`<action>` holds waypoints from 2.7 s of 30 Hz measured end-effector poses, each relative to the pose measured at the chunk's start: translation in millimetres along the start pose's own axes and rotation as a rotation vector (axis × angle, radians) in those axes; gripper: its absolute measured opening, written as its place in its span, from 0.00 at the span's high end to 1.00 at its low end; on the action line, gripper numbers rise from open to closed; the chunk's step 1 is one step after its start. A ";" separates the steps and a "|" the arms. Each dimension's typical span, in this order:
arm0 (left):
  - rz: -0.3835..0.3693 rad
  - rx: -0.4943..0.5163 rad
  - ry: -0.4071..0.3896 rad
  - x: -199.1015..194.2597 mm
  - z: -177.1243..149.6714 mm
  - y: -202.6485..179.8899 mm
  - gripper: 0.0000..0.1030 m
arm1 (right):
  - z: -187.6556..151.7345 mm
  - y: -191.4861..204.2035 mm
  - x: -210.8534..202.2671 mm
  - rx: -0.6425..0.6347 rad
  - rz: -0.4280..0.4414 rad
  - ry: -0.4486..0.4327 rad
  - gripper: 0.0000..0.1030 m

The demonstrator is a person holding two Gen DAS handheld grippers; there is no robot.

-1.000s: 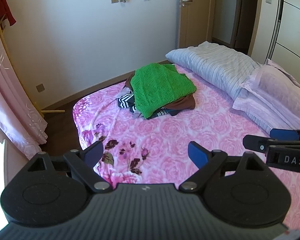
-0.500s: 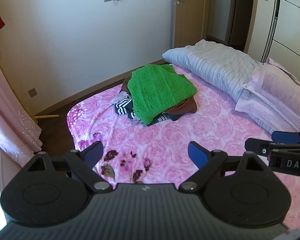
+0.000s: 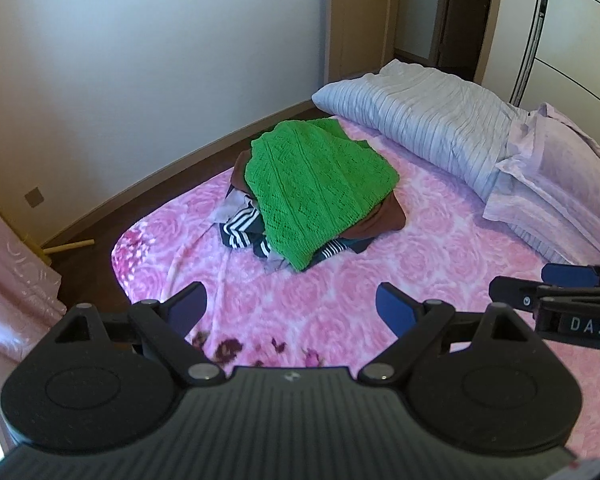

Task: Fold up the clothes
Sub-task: 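Move both grippers toward the green knit vest on the clothes pile, then grasp the green vest edge with the right gripper and lift it off the pile, then carry the vest with the right gripper and drop it on open bedspread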

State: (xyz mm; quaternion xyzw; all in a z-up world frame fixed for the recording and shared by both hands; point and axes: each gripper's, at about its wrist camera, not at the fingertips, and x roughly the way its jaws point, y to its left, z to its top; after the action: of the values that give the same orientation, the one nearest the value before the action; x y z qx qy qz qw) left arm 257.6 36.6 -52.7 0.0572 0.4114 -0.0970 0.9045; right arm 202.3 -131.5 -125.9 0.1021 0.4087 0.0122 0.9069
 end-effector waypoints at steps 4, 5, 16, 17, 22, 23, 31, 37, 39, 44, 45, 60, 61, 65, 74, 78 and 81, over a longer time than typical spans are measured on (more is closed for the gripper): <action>-0.017 0.018 0.011 29.4 25.8 16.8 0.13 | 20.7 9.2 28.7 0.016 -0.018 0.012 0.33; -0.022 0.022 0.014 38.1 33.5 21.4 0.13 | 25.0 9.9 35.9 0.019 -0.021 0.015 0.33; -0.049 0.064 0.061 128.8 92.9 52.3 0.13 | 70.6 7.3 116.2 0.070 -0.050 0.045 0.33; -0.045 0.066 0.072 140.3 97.5 54.7 0.13 | 74.5 5.3 125.8 0.080 -0.049 0.047 0.33; -0.058 0.076 0.117 193.3 109.4 62.7 0.13 | 87.6 -4.3 170.7 0.113 -0.043 0.067 0.33; -0.056 0.076 0.129 205.3 110.8 63.5 0.13 | 89.4 -7.0 180.8 0.120 -0.042 0.073 0.33; -0.091 0.045 0.199 304.4 112.3 71.5 0.15 | 88.6 -30.3 268.4 0.139 -0.071 0.115 0.33; -0.159 0.027 0.231 369.1 111.2 69.6 0.16 | 84.2 -53.0 329.7 0.193 -0.076 0.127 0.33; -0.173 0.027 0.229 386.1 110.4 68.5 0.17 | 83.9 -59.6 347.5 0.215 -0.089 0.127 0.33; -0.192 0.028 0.231 426.3 110.7 64.5 0.19 | 82.9 -76.7 389.4 0.277 -0.094 0.116 0.33; -0.195 0.028 0.233 431.5 110.9 63.1 0.19 | 81.8 -80.1 397.4 0.293 -0.099 0.113 0.33; -0.238 0.048 0.224 453.9 110.6 54.6 0.27 | 90.9 -61.2 392.6 0.177 -0.136 -0.067 0.92; -0.239 0.047 0.220 451.0 112.0 54.9 0.27 | 93.5 -58.6 385.8 0.169 -0.136 -0.089 0.92; -0.254 0.034 0.176 428.6 123.1 57.9 0.27 | 111.7 -48.8 349.2 0.181 -0.107 -0.209 0.93; -0.285 0.050 0.055 344.6 155.5 53.9 0.28 | 159.0 -31.0 240.7 0.180 -0.057 -0.509 0.95; -0.316 0.090 0.021 296.4 157.7 36.4 0.28 | 160.4 -33.7 173.7 0.212 -0.066 -0.624 0.95; -0.359 0.137 0.020 258.9 152.2 13.6 0.28 | 149.3 -40.5 115.2 0.249 -0.098 -0.701 0.95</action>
State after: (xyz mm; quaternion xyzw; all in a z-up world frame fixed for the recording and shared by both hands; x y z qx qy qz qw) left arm 538.6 -11.2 -148.3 0.0452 0.4165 -0.2837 0.8626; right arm 387.5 -185.1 -122.6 0.1898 0.0764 -0.1166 0.9719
